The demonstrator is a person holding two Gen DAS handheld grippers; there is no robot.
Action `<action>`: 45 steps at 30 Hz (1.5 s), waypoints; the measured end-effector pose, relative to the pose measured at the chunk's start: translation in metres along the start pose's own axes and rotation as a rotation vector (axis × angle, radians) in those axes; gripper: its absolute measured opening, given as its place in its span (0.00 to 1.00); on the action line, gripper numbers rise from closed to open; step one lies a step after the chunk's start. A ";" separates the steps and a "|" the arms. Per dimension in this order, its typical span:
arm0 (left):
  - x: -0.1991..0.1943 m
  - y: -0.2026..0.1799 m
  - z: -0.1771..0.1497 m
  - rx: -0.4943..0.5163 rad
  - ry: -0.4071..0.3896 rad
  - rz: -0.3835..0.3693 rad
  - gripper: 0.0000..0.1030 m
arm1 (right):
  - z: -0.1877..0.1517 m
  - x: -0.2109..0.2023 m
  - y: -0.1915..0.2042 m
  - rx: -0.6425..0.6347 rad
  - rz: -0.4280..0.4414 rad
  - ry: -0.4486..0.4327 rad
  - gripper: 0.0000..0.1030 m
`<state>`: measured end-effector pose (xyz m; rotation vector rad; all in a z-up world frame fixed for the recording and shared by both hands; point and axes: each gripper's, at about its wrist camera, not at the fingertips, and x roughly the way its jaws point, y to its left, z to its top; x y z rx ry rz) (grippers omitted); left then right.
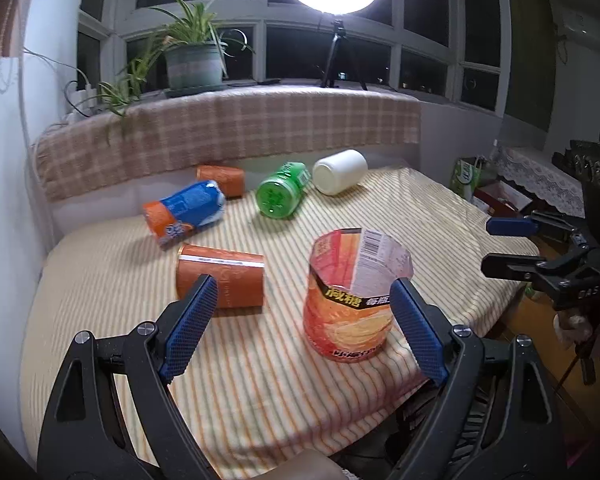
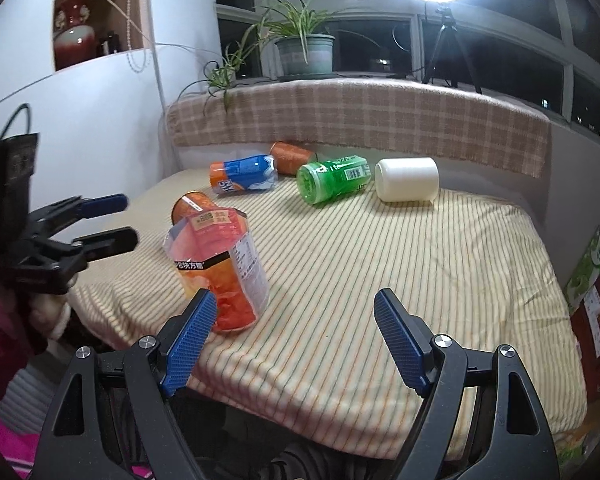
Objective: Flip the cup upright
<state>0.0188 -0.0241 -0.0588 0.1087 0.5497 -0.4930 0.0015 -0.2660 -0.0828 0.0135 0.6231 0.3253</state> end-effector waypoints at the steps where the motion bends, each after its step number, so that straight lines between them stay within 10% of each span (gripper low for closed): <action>1: -0.002 0.001 0.000 -0.006 -0.003 0.009 0.87 | 0.001 0.002 0.000 0.008 -0.008 0.002 0.79; 21: -0.054 0.018 -0.002 -0.205 -0.164 0.267 0.88 | 0.007 -0.007 -0.001 0.155 -0.228 -0.073 0.79; 25: -0.063 0.011 -0.001 -0.180 -0.219 0.333 1.00 | 0.009 -0.016 0.004 0.146 -0.286 -0.130 0.80; 45: -0.077 0.001 0.000 -0.178 -0.270 0.398 1.00 | 0.011 -0.033 0.010 0.131 -0.418 -0.278 0.83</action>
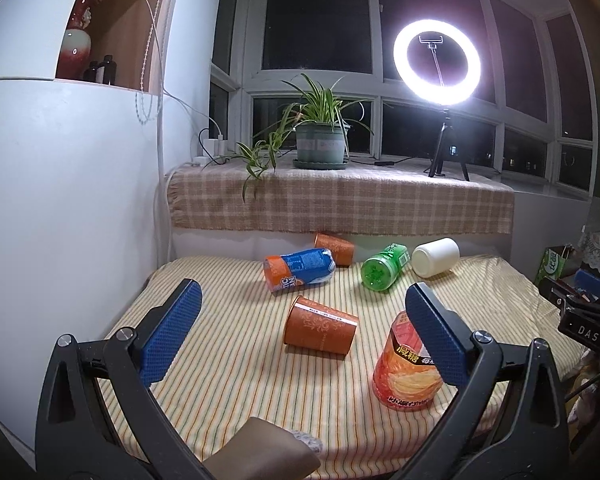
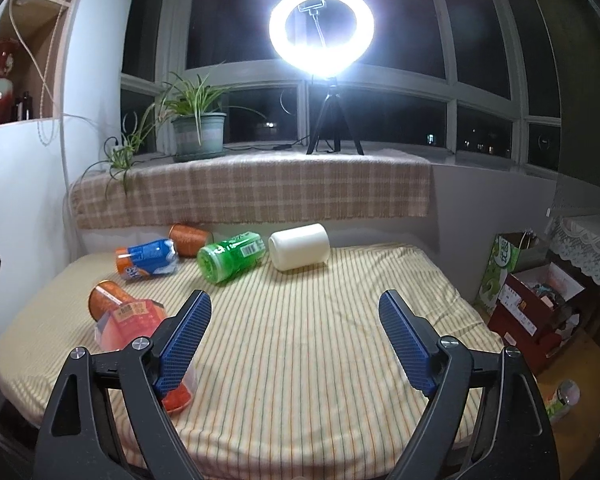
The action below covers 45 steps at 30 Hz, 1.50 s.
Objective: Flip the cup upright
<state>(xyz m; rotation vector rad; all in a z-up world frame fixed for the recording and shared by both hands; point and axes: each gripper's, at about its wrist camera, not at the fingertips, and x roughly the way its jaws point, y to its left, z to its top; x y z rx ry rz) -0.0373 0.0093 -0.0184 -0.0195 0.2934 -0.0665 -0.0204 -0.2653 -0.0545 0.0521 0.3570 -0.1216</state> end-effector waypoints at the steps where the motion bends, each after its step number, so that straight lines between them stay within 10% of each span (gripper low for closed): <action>1: 0.000 0.000 0.000 0.000 0.000 -0.001 1.00 | 0.001 0.000 0.000 0.000 0.000 -0.002 0.84; 45: 0.005 -0.004 0.001 -0.011 -0.004 0.012 1.00 | 0.004 -0.002 -0.010 0.013 -0.004 -0.023 0.84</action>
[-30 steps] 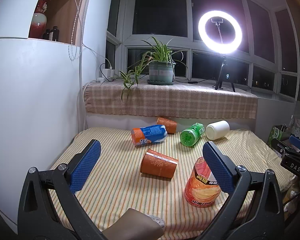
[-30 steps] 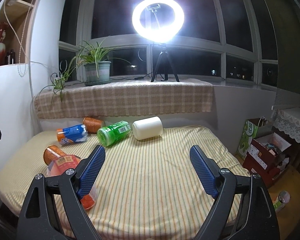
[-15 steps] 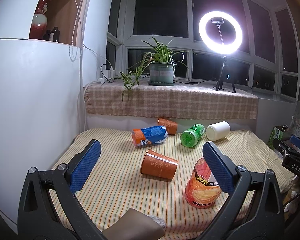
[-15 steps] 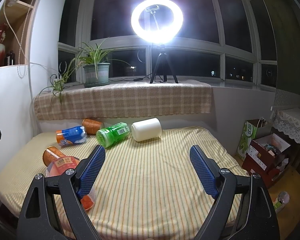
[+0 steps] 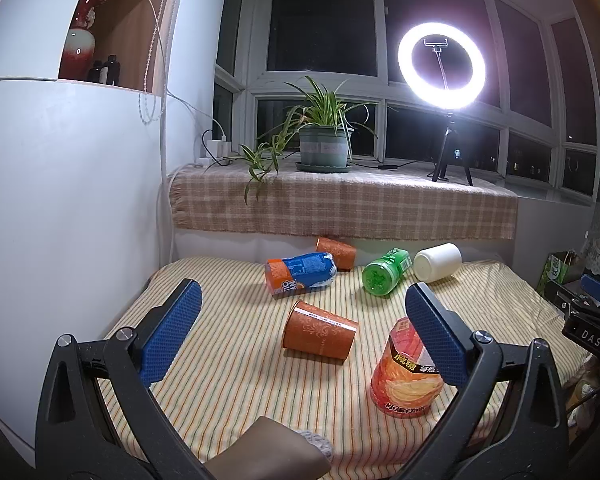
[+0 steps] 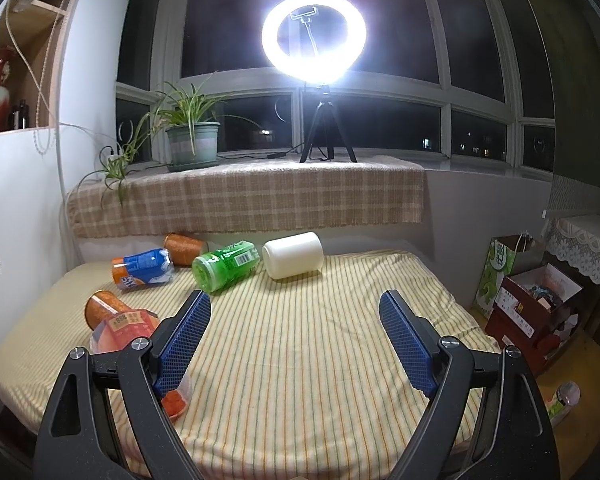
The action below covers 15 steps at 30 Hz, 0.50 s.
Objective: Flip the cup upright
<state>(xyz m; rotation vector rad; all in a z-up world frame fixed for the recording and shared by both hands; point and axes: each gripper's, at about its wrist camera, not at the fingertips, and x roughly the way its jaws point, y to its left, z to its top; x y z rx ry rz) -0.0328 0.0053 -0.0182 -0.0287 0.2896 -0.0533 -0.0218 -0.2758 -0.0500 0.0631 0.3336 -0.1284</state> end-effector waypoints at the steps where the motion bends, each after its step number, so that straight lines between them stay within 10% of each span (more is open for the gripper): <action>1: 0.000 0.000 0.000 0.000 0.000 0.001 1.00 | 0.000 0.000 0.000 0.000 0.000 0.002 0.84; 15: 0.001 0.002 0.002 -0.002 0.000 0.004 1.00 | -0.004 0.003 -0.001 0.002 -0.001 0.011 0.84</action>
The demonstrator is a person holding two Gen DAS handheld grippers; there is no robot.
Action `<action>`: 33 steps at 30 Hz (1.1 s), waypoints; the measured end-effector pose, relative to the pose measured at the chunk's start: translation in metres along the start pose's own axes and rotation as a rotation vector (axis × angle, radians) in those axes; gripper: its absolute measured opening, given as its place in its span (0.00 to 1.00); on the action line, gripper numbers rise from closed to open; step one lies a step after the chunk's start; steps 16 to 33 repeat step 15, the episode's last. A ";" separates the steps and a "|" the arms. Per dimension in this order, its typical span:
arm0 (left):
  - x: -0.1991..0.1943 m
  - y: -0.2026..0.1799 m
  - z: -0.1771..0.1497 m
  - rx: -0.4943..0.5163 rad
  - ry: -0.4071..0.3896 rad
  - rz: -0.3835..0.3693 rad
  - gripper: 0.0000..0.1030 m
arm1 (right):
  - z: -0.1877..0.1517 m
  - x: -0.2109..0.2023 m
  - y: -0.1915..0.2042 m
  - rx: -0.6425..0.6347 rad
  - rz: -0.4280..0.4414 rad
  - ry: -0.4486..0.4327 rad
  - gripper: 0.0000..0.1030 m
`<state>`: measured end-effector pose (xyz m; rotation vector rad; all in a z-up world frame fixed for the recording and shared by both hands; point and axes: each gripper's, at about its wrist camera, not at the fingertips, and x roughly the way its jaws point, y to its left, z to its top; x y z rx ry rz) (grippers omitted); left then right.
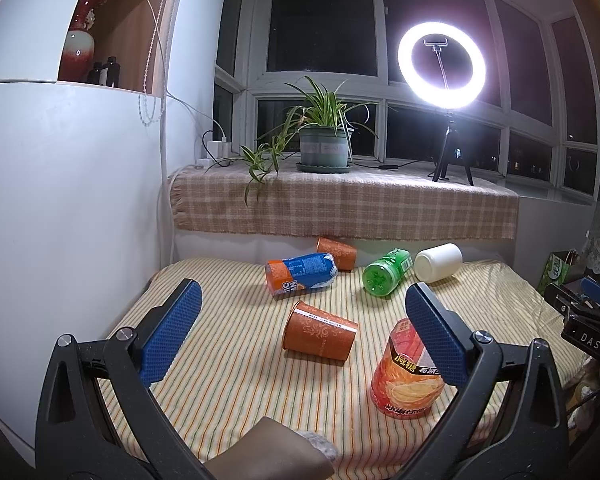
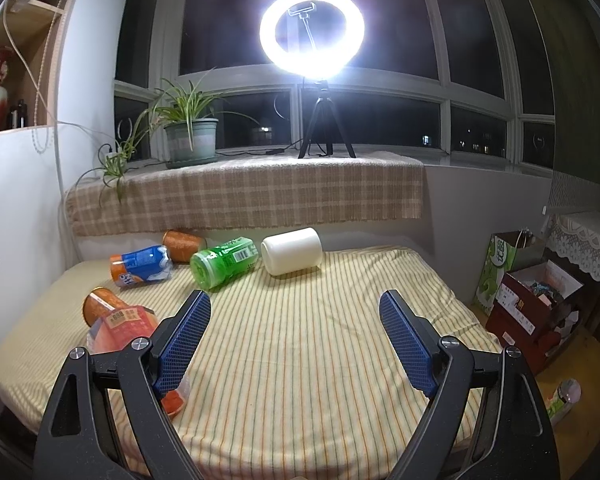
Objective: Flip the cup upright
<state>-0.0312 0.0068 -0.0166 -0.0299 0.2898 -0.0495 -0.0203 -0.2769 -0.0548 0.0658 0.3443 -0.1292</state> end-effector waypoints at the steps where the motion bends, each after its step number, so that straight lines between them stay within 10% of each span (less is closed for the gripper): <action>1: 0.000 0.000 0.000 -0.002 -0.002 0.003 1.00 | 0.000 0.000 0.000 0.001 0.001 0.001 0.84; 33: 0.001 0.002 0.002 0.001 -0.002 0.005 1.00 | -0.002 0.003 0.000 -0.002 0.002 0.006 0.84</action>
